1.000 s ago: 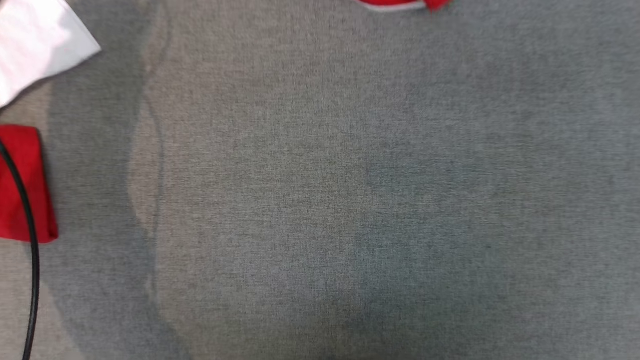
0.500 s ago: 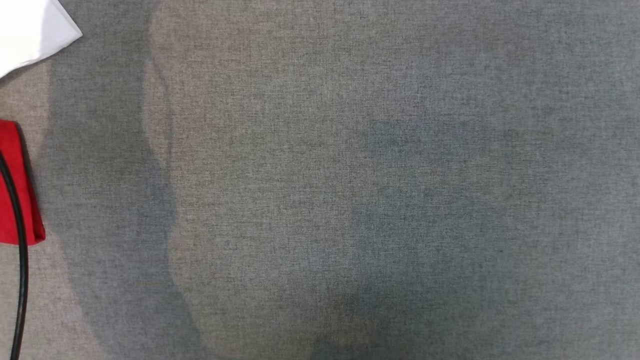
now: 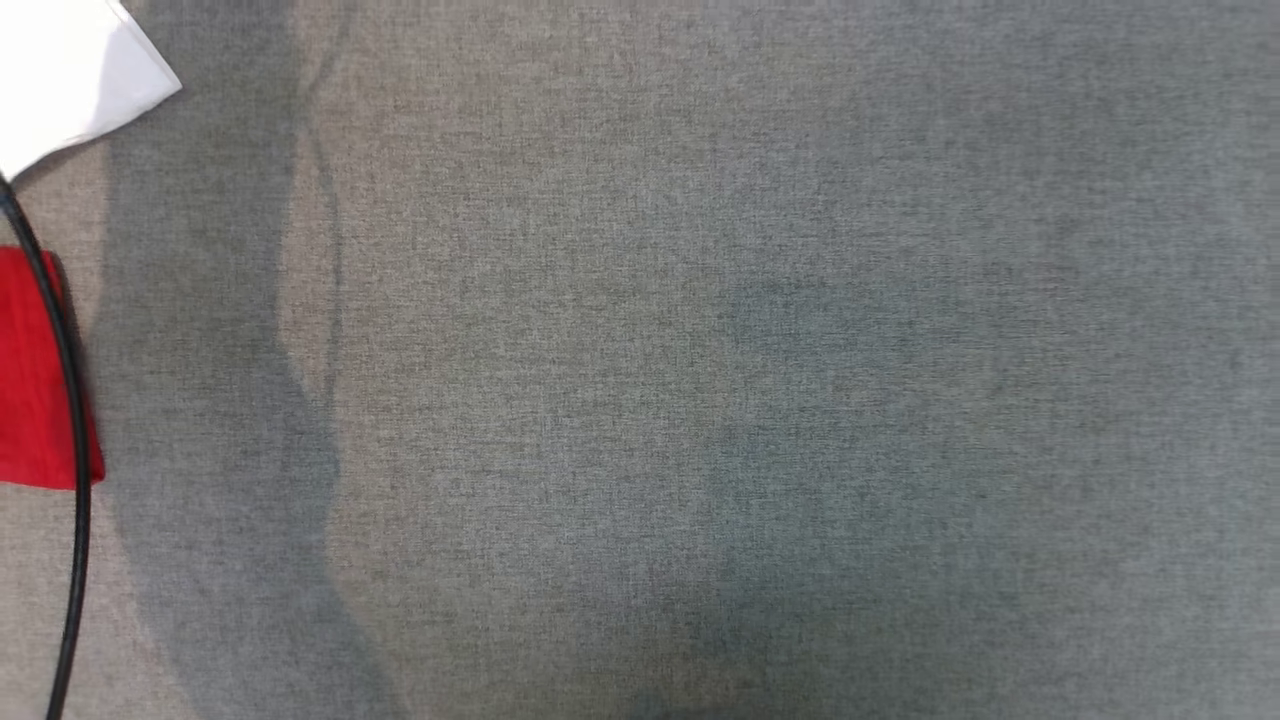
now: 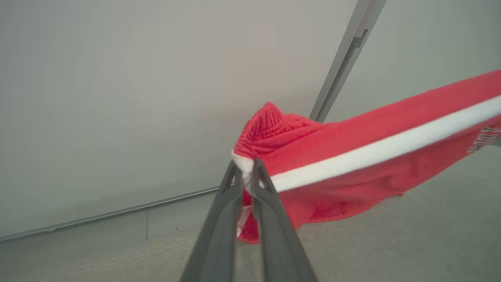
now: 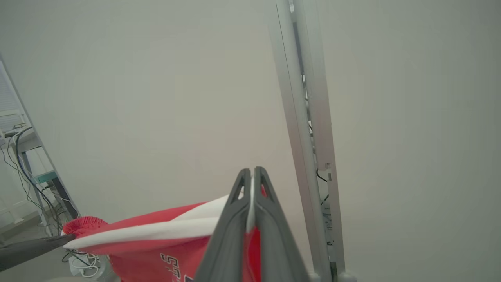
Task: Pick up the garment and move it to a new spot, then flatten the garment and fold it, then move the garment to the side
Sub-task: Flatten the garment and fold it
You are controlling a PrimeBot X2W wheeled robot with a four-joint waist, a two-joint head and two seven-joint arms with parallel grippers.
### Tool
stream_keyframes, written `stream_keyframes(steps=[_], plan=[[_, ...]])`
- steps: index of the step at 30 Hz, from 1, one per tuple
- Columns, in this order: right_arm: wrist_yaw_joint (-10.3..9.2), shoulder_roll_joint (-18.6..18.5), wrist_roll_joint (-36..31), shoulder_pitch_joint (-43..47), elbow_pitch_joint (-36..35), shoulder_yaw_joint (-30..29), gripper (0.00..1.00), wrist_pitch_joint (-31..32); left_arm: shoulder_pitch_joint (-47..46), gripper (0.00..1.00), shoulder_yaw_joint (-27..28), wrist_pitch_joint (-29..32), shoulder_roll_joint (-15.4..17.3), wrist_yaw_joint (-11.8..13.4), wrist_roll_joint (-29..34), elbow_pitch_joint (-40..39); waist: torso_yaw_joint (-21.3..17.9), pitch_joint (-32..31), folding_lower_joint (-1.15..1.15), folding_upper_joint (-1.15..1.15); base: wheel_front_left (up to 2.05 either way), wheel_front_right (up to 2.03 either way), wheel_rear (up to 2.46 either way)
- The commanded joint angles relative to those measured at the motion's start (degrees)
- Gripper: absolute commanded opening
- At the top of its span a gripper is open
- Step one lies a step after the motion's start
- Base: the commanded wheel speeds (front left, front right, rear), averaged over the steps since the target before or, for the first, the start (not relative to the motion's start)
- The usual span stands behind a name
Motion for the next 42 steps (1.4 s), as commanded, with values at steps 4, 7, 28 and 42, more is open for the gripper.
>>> stream_keyframes(steps=[4,7,28,42], plan=[[-0.32,-2.28,2.39,4.96,-0.27,4.95,0.0,-0.55,6.08,0.0,-2.35,3.2,2.73,0.35,-6.57,-3.36,-0.56,-2.79,0.0,0.0,0.0,0.0,0.0],[-0.31,-3.44,3.85,8.22,-1.25,7.94,0.0,-0.55,10.4,0.0,-4.57,5.01,4.28,0.36,-9.71,-5.54,-0.65,-5.21,0.0,0.0,0.0,0.0,0.0],[-0.3,-11.6,16.66,40.83,-15.27,26.84,0.0,0.31,49.23,0.0,-11.72,5.2,15.03,5.24,-22.94,-26.66,-1.64,-29.66,0.0,0.0,0.0,0.0,0.0],[-0.22,-25.71,23.41,59.14,-30.67,28.49,0.0,6.59,74.82,0.0,-16.25,4.05,26.54,23.5,-22.84,-58.19,-1.85,-34.18,0.0,0.0,0.0,0.0,0.0]])
